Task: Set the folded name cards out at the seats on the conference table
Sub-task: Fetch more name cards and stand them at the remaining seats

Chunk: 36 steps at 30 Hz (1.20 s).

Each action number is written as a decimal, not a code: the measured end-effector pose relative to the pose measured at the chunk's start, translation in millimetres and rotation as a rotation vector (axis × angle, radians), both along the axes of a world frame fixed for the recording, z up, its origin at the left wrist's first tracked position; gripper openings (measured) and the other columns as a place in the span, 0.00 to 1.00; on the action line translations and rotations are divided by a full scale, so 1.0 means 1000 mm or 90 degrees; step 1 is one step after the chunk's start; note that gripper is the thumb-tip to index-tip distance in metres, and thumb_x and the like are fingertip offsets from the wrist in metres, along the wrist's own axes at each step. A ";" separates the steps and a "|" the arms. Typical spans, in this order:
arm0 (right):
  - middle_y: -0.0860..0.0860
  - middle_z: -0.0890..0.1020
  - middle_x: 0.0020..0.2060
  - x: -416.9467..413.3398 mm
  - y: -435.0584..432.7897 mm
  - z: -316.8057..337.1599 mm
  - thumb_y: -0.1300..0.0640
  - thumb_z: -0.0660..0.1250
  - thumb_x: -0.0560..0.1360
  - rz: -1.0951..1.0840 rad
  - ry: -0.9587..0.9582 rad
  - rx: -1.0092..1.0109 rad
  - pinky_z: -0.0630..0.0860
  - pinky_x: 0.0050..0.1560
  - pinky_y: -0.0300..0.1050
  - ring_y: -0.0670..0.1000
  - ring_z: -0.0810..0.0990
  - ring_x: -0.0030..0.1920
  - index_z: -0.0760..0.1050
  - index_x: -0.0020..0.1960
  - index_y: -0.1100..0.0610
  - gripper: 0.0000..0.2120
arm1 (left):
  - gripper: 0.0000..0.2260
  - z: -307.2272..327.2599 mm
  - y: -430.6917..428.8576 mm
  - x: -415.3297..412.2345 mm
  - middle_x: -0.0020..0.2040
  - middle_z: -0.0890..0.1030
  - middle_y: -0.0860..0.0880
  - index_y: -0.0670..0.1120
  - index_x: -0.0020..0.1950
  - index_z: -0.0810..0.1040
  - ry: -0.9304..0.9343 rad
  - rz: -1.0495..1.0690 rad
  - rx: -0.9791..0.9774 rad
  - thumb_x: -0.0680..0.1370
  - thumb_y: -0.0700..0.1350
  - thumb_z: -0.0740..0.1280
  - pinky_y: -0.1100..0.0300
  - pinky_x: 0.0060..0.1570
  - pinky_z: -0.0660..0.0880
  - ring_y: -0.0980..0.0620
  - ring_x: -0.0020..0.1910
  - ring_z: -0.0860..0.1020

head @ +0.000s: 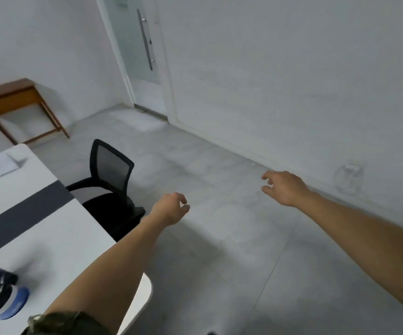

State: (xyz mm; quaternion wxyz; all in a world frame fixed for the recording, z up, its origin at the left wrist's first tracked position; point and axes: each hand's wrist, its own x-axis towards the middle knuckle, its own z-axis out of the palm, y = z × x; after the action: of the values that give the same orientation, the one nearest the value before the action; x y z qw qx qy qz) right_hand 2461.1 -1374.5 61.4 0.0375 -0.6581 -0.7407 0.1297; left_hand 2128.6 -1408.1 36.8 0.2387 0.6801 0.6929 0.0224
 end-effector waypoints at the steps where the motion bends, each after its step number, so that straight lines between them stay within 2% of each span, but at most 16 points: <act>1: 0.51 0.79 0.61 -0.009 0.026 -0.005 0.45 0.62 0.78 0.023 -0.006 -0.002 0.75 0.56 0.47 0.53 0.78 0.59 0.70 0.69 0.50 0.20 | 0.15 -0.004 0.018 -0.008 0.59 0.78 0.43 0.48 0.61 0.77 0.001 0.019 -0.006 0.79 0.54 0.63 0.51 0.56 0.75 0.43 0.56 0.77; 8: 0.51 0.78 0.61 -0.077 0.210 -0.028 0.45 0.61 0.79 0.111 -0.026 -0.019 0.75 0.57 0.47 0.53 0.77 0.59 0.69 0.69 0.50 0.21 | 0.14 -0.027 0.176 -0.065 0.61 0.77 0.43 0.49 0.61 0.76 -0.010 0.087 -0.018 0.79 0.54 0.62 0.53 0.53 0.75 0.44 0.53 0.78; 12: 0.51 0.79 0.62 -0.123 0.334 -0.007 0.45 0.62 0.79 0.131 -0.029 -0.011 0.74 0.56 0.46 0.53 0.78 0.59 0.69 0.69 0.50 0.21 | 0.14 -0.006 0.288 -0.104 0.60 0.77 0.43 0.49 0.59 0.77 -0.026 0.127 0.002 0.79 0.55 0.63 0.53 0.53 0.76 0.44 0.53 0.78; 16: 0.50 0.79 0.62 -0.159 0.420 0.009 0.45 0.62 0.78 0.162 -0.012 0.006 0.74 0.56 0.46 0.52 0.78 0.59 0.70 0.69 0.50 0.21 | 0.14 0.009 0.364 -0.131 0.58 0.77 0.43 0.48 0.60 0.77 -0.029 0.147 0.012 0.79 0.54 0.63 0.52 0.54 0.76 0.44 0.52 0.78; 28: 0.49 0.79 0.61 -0.291 0.731 -0.020 0.44 0.63 0.78 0.314 0.015 -0.026 0.74 0.56 0.46 0.51 0.78 0.58 0.71 0.68 0.49 0.20 | 0.14 -0.008 0.613 -0.243 0.58 0.77 0.43 0.50 0.58 0.78 -0.014 0.310 0.012 0.77 0.55 0.64 0.50 0.56 0.76 0.44 0.52 0.78; 32: 0.50 0.79 0.60 -0.346 0.838 -0.003 0.45 0.63 0.78 0.362 0.006 -0.021 0.73 0.54 0.45 0.51 0.78 0.58 0.71 0.68 0.50 0.20 | 0.13 0.002 0.683 -0.280 0.56 0.79 0.43 0.48 0.58 0.78 -0.029 0.382 0.028 0.78 0.54 0.64 0.51 0.55 0.76 0.44 0.53 0.78; 36: 0.50 0.80 0.59 -0.418 0.904 -0.001 0.45 0.63 0.78 0.432 -0.006 -0.032 0.73 0.53 0.45 0.52 0.79 0.57 0.71 0.68 0.49 0.20 | 0.14 0.001 0.714 -0.321 0.56 0.79 0.44 0.46 0.60 0.77 -0.035 0.429 0.004 0.79 0.53 0.63 0.52 0.54 0.76 0.44 0.53 0.78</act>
State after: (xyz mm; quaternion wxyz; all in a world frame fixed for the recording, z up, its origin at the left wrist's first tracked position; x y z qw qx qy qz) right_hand 2043.3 -470.0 60.6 -0.0275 -0.3754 -0.9142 0.1504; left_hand 1807.3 -694.1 37.4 0.2345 0.4127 0.8719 0.1202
